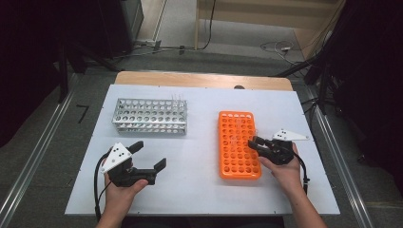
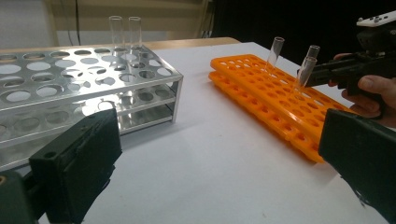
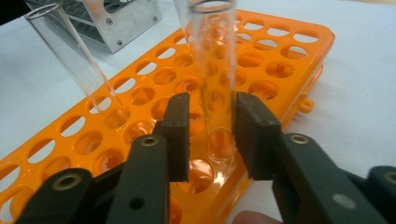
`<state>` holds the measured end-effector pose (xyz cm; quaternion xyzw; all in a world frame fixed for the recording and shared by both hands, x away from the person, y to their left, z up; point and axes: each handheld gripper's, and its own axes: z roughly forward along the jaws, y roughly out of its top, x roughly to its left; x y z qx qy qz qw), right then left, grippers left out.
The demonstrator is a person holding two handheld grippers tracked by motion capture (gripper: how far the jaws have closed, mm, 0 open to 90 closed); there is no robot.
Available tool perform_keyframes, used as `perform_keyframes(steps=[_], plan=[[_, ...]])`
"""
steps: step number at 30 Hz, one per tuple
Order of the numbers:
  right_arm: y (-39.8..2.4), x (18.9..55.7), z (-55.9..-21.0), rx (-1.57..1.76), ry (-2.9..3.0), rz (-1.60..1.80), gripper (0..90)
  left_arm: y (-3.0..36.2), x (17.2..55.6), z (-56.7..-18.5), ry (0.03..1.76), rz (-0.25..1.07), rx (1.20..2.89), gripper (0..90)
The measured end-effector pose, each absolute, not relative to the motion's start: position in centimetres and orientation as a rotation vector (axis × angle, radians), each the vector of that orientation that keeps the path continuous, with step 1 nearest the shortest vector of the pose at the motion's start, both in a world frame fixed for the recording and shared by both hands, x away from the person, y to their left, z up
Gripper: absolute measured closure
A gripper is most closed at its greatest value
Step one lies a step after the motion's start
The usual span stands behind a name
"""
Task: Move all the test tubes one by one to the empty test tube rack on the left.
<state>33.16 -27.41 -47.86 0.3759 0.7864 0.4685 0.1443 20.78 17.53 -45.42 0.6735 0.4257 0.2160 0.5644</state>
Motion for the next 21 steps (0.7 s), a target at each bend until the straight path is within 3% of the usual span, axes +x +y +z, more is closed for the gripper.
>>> perform_keyframes(steps=[5,21], plan=[[-27.5,33.0,-47.9,1.098,2.233,1.324,73.8,17.5,20.8,-45.4,1.001,0.505,1.585,0.0],[-28.3,32.7,-46.4,1.107,2.183,1.396,74.2,17.3,20.7,-45.3,0.995,0.505,1.585,0.0]])
